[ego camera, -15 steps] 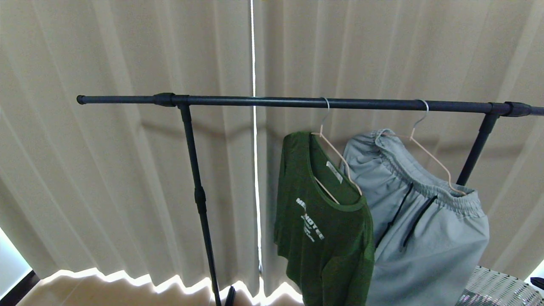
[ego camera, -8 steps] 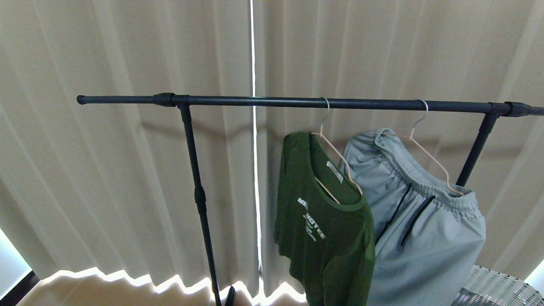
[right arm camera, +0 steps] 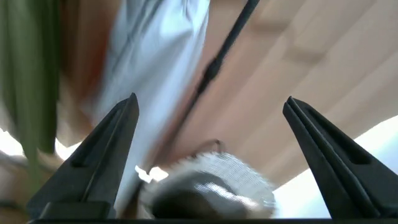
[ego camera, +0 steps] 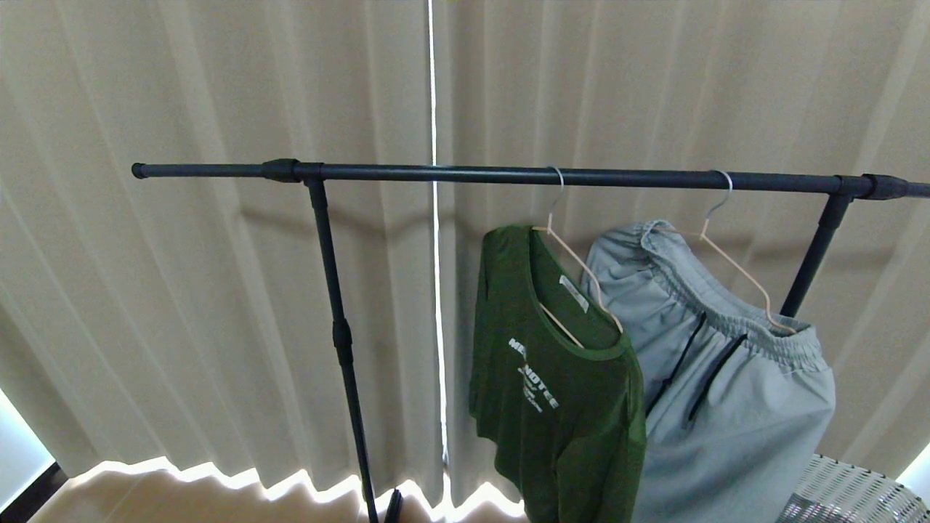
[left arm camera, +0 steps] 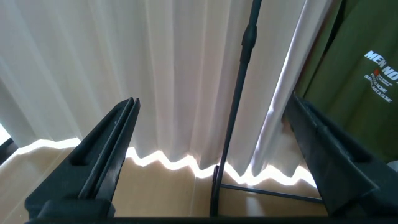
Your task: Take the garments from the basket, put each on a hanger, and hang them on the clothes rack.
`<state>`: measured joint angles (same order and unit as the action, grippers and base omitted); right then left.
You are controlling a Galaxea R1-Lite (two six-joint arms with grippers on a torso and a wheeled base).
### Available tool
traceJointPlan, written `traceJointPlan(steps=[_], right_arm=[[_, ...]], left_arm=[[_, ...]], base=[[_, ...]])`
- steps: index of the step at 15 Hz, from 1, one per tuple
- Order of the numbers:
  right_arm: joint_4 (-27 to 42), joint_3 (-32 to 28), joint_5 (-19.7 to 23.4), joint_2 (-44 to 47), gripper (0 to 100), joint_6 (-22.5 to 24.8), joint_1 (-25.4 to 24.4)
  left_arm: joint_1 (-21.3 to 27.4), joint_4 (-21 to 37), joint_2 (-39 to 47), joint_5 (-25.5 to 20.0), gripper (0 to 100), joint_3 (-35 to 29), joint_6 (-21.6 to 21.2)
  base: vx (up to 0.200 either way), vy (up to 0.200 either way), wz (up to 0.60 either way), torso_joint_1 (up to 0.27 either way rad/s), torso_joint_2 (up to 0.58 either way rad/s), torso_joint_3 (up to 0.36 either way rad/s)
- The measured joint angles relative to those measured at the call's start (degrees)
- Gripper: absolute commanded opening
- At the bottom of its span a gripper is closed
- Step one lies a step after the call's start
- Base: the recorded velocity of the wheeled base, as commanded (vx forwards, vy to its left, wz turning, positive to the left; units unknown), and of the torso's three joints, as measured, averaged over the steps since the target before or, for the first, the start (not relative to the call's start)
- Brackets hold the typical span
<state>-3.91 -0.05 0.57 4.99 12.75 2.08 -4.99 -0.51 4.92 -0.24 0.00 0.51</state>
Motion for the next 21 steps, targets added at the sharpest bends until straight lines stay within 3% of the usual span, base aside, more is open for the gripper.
traceJointPlan(steps=[3, 8, 10, 12, 14, 15, 21], right_arm=[[0.7, 0.0, 0.2, -3.1, 100, -10.6, -1.5], [1.3, 0.0, 0.9, -4.5, 100, -12.5, -1.8], [1.4, 0.0, 0.8, -4.5, 100, -15.5, -1.8], [1.5, 0.0, 0.3, -4.6, 100, -21.7, -1.8], [1.3, 0.0, -3.2, -4.6, 100, -32.1, -1.8], [1.3, 0.0, -4.9, -4.6, 100, -34.3, -1.8], [1.0, 0.0, -5.1, -4.7, 100, -32.5, -1.9]], left_arm=[[0.0, 0.0, 0.0, 0.0, 100, 0.0, 0.0], [0.0, 0.0, 0.0, 0.0, 100, 0.0, 0.0], [0.0, 0.0, 0.0, 0.0, 100, 0.0, 0.0], [0.0, 0.0, 0.0, 0.0, 100, 0.0, 0.0], [0.0, 0.0, 0.0, 0.0, 100, 0.0, 0.0], [0.0, 0.0, 0.0, 0.0, 100, 0.0, 0.0], [0.0, 0.0, 0.0, 0.0, 100, 0.0, 0.1]], base=[[0.000, 0.000, 0.00, 0.000, 0.00, 0.000], [0.000, 0.000, 0.00, 0.000, 0.00, 0.000], [0.000, 0.000, 0.00, 0.000, 0.00, 0.000], [0.000, 0.000, 0.00, 0.000, 0.00, 0.000], [0.000, 0.000, 0.00, 0.000, 0.00, 0.000], [0.000, 0.000, 0.00, 0.000, 0.00, 0.000], [0.000, 0.000, 0.00, 0.000, 0.00, 0.000]])
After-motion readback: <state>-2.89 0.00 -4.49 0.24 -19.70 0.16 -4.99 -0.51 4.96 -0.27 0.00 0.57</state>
